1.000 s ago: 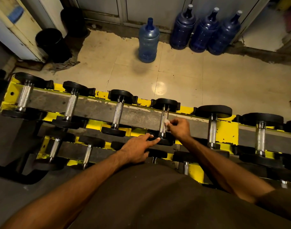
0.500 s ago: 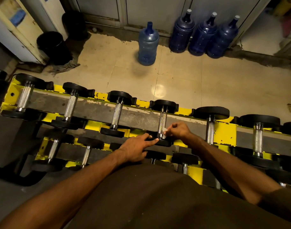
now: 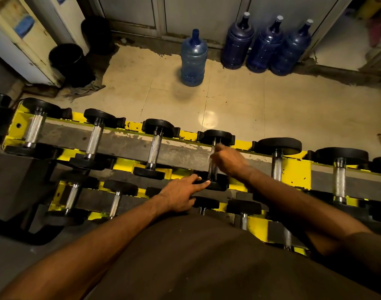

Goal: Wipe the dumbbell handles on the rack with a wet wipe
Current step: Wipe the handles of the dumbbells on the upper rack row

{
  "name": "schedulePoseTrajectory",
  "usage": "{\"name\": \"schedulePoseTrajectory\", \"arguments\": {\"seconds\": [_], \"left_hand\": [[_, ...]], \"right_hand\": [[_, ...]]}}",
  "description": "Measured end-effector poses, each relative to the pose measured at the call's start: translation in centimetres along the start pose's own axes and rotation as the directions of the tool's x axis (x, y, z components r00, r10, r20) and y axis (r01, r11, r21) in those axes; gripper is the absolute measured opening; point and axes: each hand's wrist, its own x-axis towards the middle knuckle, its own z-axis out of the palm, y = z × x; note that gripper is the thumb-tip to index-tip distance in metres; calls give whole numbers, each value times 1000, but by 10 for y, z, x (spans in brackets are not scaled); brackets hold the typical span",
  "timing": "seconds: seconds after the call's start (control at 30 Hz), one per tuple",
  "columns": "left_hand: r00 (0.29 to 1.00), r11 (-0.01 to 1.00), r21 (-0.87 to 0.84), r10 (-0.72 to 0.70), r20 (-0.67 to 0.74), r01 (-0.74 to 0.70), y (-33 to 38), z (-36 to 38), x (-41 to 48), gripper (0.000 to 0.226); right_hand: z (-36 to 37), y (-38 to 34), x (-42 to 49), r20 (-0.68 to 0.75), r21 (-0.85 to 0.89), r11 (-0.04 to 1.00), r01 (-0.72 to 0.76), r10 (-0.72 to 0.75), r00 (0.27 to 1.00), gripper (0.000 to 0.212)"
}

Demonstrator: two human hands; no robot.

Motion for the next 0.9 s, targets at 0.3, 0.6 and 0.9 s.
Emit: {"name": "schedulePoseTrajectory", "arguments": {"seconds": [0.3, 0.6, 0.9], "left_hand": [[1000, 1000, 21, 9, 3, -9, 0, 0, -2, 77], [1000, 999, 31, 10, 14, -10, 0, 2, -4, 77], [999, 1000, 28, 11, 39, -12, -6, -1, -4, 79]], "right_hand": [[-4, -22, 11, 183, -167, 974, 151, -120, 976, 27], [0, -28, 3, 206, -45, 996, 72, -61, 977, 15], [23, -16, -22, 205, 709, 397, -582, 674, 710, 14]]}}
